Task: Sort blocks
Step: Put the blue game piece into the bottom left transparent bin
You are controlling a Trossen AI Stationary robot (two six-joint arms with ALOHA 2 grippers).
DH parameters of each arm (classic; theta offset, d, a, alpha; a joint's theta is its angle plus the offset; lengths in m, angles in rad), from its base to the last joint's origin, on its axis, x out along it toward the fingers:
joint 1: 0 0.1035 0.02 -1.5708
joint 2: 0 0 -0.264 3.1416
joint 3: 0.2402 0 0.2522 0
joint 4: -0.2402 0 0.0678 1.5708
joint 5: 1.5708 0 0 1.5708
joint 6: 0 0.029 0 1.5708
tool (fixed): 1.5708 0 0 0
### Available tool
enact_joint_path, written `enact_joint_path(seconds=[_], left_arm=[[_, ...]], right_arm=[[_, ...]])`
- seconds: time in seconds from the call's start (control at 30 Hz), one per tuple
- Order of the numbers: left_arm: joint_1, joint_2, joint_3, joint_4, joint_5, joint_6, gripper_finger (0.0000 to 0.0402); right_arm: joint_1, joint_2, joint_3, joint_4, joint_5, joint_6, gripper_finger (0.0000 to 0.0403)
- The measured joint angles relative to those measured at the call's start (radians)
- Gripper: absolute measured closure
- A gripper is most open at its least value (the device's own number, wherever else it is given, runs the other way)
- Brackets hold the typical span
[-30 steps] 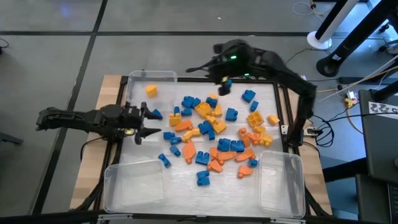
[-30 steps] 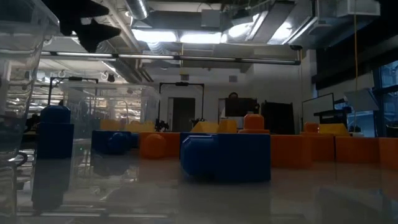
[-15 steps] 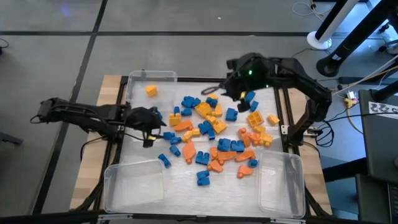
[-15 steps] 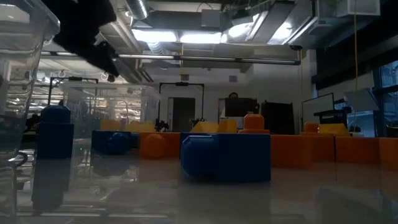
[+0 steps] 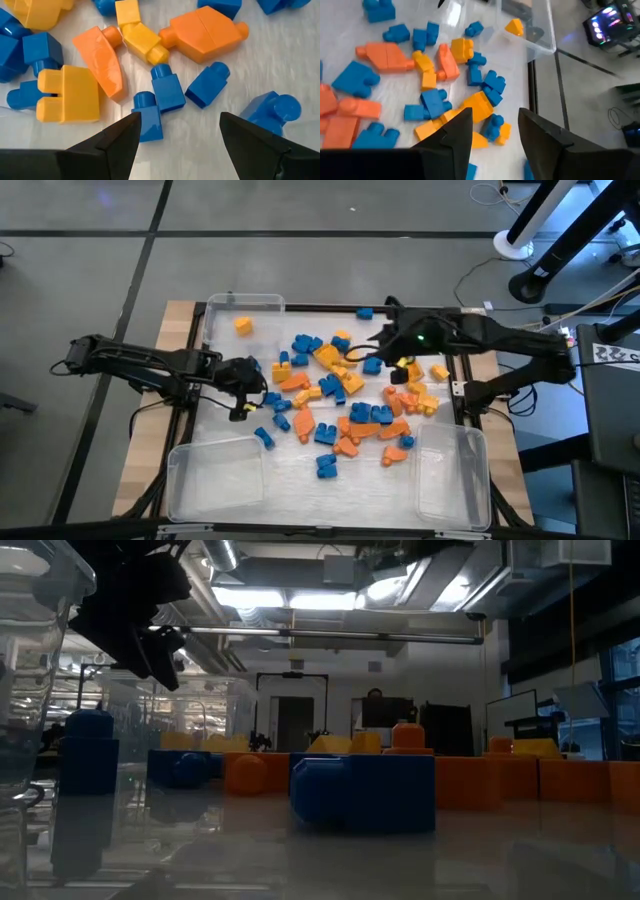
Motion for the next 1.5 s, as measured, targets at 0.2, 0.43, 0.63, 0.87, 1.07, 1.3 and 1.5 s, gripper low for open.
enact_joint_path(seconds=[0.2,0.43,0.63,0.87,1.07,1.3,1.5], left_arm=[[0.002,0.025,0.000,0.026,-0.002,-0.059,0.0141],[0.002,0.133,0.001,0.035,-0.003,-0.096,0.0141],[0.003,0.233,0.001,0.078,-0.009,-0.105,0.0141],[0.003,0.308,0.001,0.107,-0.082,-0.103,0.0141],[0.003,0.314,0.001,0.106,-0.138,-0.103,0.0141],[0.003,0.314,0.001,0.103,-0.141,-0.133,0.0141],[0.003,0.336,0.001,0.101,-0.141,-0.129,0.0141]], right_arm=[[0.000,-0.172,-0.287,0.241,-0.001,0.100,0.0242],[0.000,-0.253,-0.541,0.481,-0.057,0.129,0.0242],[0.000,-0.252,-0.660,0.684,-0.164,0.127,0.0243],[0.000,-0.252,-0.714,0.727,-0.170,0.126,0.0242],[0.000,-0.252,-0.721,0.730,-0.170,0.125,0.0243],[0.000,-0.251,-0.721,0.730,-0.170,0.125,0.0243],[0.000,-0.251,-0.721,0.730,-0.170,0.124,0.0243]])
